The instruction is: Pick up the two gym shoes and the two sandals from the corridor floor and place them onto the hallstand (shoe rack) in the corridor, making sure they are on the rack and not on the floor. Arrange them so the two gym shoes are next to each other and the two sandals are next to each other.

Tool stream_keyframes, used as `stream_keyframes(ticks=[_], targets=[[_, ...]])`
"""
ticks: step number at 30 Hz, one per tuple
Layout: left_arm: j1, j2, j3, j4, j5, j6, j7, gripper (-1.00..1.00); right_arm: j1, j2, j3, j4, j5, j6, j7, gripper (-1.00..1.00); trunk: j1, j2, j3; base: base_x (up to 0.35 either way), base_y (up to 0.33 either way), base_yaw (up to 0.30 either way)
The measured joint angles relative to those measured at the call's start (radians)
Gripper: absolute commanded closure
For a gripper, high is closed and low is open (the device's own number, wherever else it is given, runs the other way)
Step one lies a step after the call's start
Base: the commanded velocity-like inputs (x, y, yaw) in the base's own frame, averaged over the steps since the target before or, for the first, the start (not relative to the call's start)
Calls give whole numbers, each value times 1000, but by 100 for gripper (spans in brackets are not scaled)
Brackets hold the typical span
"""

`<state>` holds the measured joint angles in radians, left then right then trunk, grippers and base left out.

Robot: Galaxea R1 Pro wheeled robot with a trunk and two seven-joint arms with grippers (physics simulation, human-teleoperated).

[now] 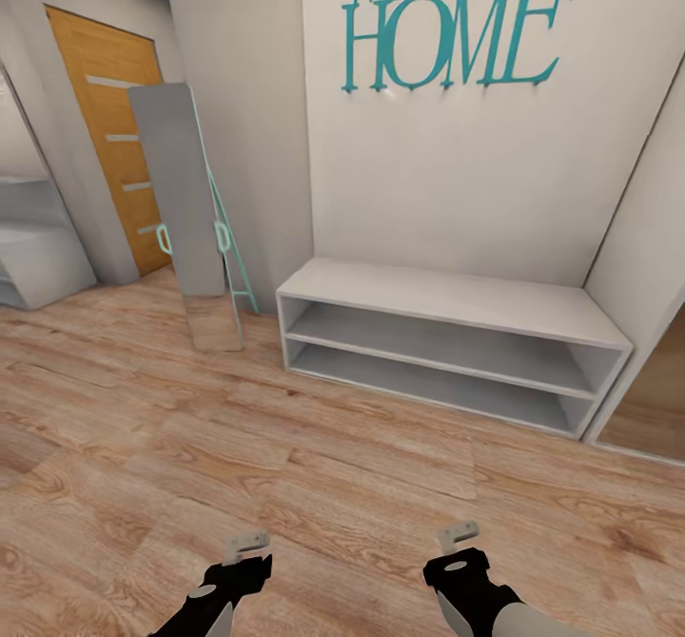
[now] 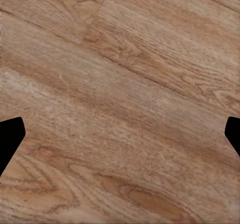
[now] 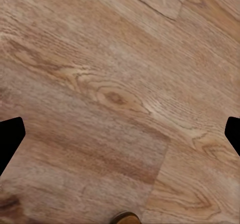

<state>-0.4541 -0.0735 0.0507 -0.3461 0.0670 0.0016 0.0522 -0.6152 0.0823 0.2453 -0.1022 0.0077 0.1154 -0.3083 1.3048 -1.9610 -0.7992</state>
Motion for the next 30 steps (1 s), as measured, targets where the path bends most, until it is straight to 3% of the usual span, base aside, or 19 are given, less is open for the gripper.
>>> stream_keyframes(ticks=[16,30], targets=[[0,0,0,-1,1,0,0,-100,0,0,0,9,0,0,0,-100,0,0,-9,0,0,190],[0,0,0,-1,0,0,0,-100,0,-1,0,10,0,0,0,-100,0,0,-12,0,0,54]])
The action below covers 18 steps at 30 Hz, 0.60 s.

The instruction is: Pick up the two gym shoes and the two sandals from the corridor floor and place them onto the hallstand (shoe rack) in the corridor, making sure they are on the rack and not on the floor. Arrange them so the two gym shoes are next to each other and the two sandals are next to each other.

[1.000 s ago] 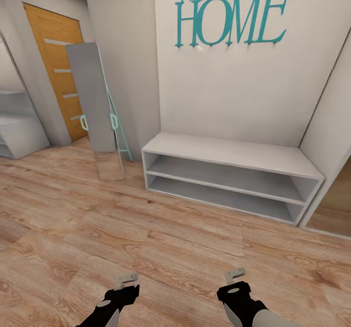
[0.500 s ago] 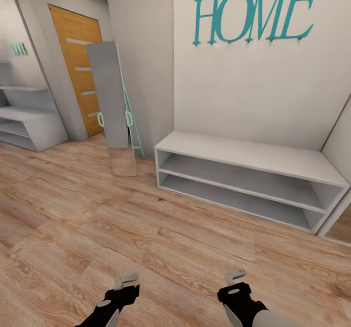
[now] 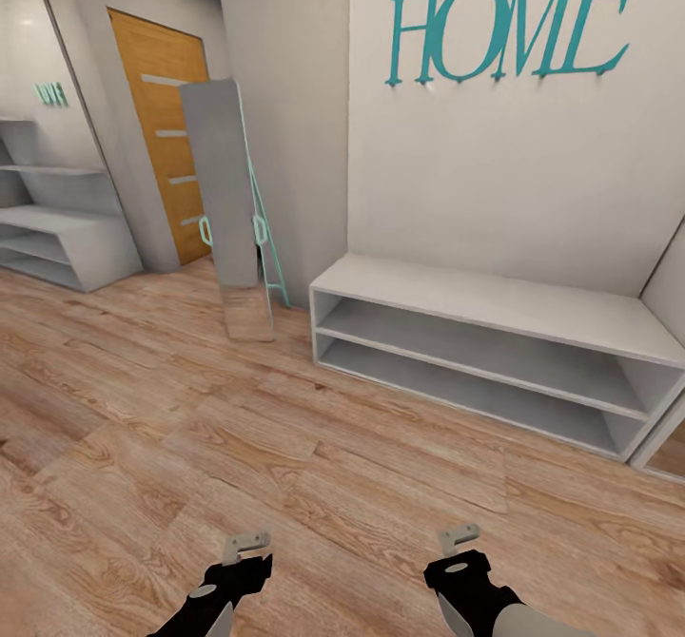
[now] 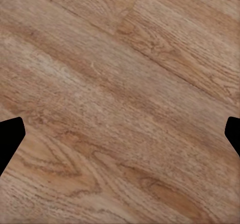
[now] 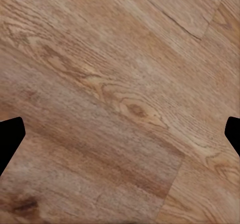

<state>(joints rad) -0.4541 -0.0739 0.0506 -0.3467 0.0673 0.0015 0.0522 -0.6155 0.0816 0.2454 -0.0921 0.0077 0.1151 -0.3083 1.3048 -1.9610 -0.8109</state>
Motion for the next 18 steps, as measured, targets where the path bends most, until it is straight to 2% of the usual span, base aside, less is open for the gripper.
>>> stream_keyframes(ticks=[18], targets=[[0,-1,0,0,0,0,1,-100,0,0,0,1,0,0,0,-100,0,0,0,0,0,4]])
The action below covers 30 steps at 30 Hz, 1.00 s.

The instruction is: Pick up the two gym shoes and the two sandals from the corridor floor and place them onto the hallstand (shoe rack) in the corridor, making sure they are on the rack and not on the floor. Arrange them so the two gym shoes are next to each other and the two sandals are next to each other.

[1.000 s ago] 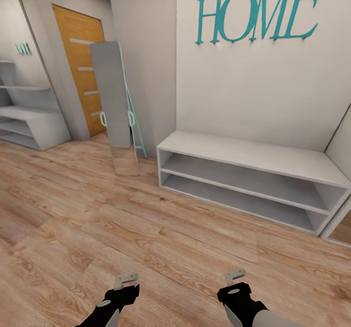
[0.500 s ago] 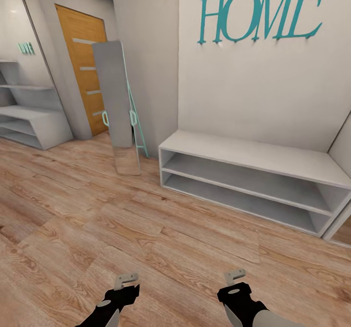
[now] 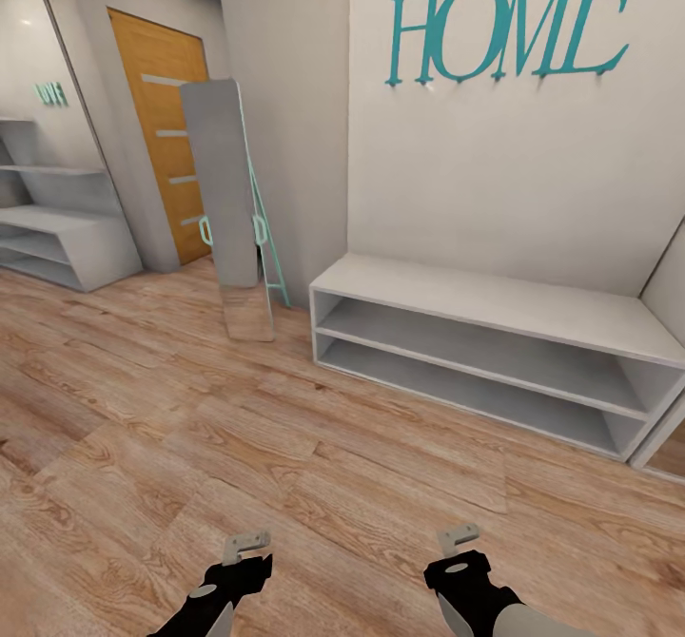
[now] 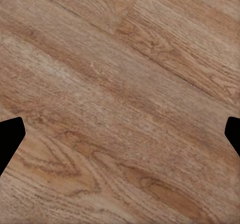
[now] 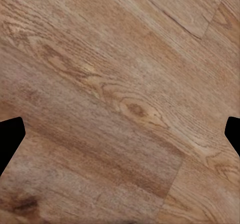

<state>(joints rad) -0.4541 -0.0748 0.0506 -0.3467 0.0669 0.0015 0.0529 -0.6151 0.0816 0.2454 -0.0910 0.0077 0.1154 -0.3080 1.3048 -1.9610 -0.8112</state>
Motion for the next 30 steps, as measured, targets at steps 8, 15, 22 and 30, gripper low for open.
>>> stream_keyframes(ticks=[8,15,22,30], targets=[[0,0,0,-1,0,0,1,-100,0,0,0,0,0,0,0,-100,19,-35,-16,0,0,0],[0,0,0,-1,1,0,1,-100,0,0,0,1,0,0,1,-100,46,-84,-38,0,0,0],[0,0,0,-2,0,0,1,-100,0,0,0,1,1,0,0,-100,73,-133,-59,0,0,0],[0,-1,-1,-2,1,0,1,-100,0,-1,0,22,2,-7,-2,-100,103,-189,-85,0,0,0]])
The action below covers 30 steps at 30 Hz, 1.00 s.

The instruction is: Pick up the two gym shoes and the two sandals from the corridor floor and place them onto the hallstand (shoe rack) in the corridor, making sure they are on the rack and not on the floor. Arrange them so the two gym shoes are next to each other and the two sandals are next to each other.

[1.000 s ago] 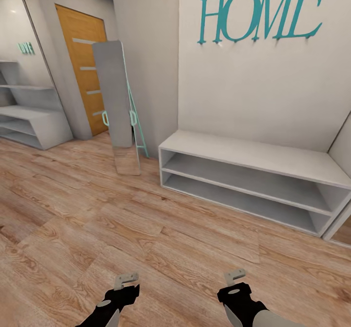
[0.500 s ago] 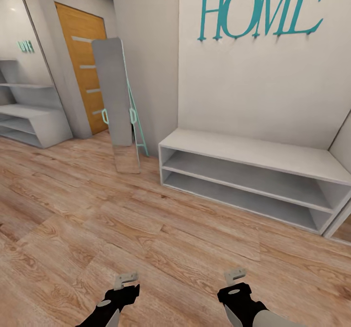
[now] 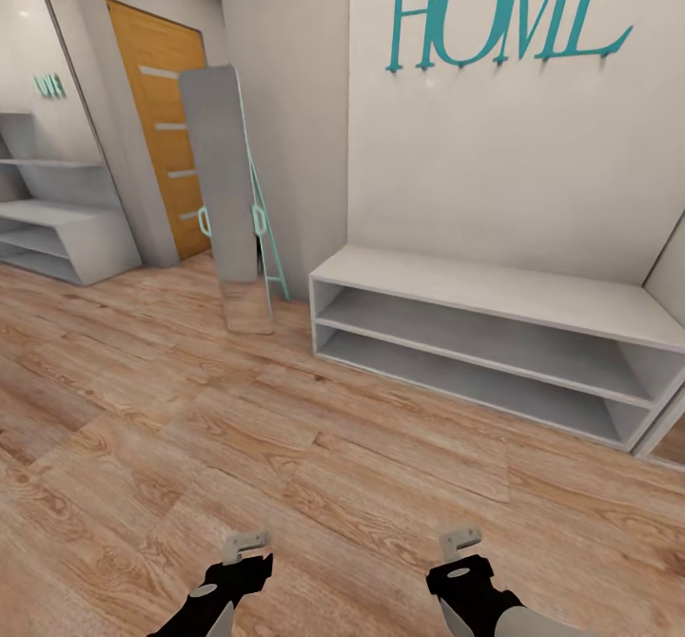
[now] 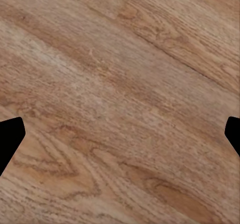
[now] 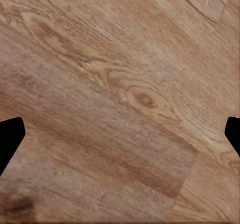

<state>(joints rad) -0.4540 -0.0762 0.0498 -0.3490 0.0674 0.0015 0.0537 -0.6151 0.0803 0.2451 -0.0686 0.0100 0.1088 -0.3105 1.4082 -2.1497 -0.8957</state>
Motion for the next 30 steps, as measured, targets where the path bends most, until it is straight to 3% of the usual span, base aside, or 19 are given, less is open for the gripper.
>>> stream_keyframes(ticks=[9,15,20,23,30], targets=[[0,-2,0,-1,0,0,1,-100,0,-17,0,17,0,-91,-2,-100,34,-63,-28,0,0,0],[0,-2,0,-1,0,0,1,-100,0,-61,-2,68,-5,-185,-2,-100,58,-105,-47,0,0,0],[0,-2,0,0,-1,0,1,-100,0,-80,-1,92,-5,-212,-2,-100,77,-140,-63,0,0,0],[0,-2,0,0,-1,0,1,-100,0,-115,-2,106,-6,-227,-2,-100,88,-161,-72,0,0,0],[0,-2,1,1,-1,0,1,-100,19,-168,-2,116,-8,-238,-1,-100,115,-210,-94,0,0,0]])
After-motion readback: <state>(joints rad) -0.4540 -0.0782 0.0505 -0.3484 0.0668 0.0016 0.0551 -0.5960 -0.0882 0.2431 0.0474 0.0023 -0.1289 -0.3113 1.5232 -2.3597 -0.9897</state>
